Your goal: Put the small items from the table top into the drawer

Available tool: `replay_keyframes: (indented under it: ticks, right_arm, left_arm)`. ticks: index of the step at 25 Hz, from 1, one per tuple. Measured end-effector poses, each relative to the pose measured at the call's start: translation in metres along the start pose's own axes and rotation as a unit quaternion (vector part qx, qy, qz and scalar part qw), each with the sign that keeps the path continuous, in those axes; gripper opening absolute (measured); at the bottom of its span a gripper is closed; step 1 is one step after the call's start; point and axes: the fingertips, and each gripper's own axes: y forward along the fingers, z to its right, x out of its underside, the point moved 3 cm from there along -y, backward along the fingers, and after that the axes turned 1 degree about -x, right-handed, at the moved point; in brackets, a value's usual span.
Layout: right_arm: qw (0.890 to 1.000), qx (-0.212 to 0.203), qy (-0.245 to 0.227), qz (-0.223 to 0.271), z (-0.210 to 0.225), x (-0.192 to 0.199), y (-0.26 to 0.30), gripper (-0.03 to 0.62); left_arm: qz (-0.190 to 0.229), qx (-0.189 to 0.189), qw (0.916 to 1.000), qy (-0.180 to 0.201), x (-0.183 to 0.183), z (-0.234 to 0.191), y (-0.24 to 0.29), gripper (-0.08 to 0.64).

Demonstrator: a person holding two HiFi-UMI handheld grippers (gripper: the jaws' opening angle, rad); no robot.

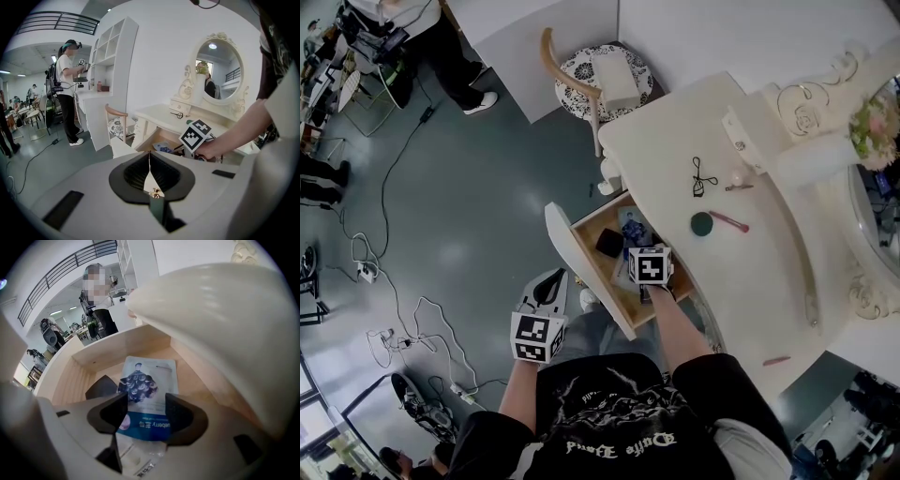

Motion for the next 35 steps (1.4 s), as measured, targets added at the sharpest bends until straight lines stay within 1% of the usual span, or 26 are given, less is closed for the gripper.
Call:
replay_keyframes:
  ticks: [6,13,23,31,35]
  right_arm:
    - [0.999,-0.014,0.03,0.011,-0.001,0.006,-0.007,0.286]
    - [0.999,-0.026,0.019,0.012,-0.014,0.015,-0.018,0.313]
    - [0.999,-0.036,0.016,0.026,-0.022,0.012,-0.04,0.314]
    - [0.998,-0.047,0.024,0.041,-0.028,0.011,-0.063,0.314]
    - [0.997,-0.059,0.041,0.035,-0.03,0.016,-0.075,0.316]
  left_arm:
    - [0.0,0.003,1.0,0.001,0.001,0.003,-0.002,0.017]
    - [0.01,0.012,0.9999,0.006,0.0,0.009,-0.004,0.017]
    - [0.025,0.022,0.9994,0.013,-0.005,0.014,-0.009,0.017]
    - [0.041,0.03,0.9986,0.016,-0.01,0.016,-0.015,0.017]
    - [0.048,0.037,0.998,0.017,-0.012,0.019,-0.018,0.017]
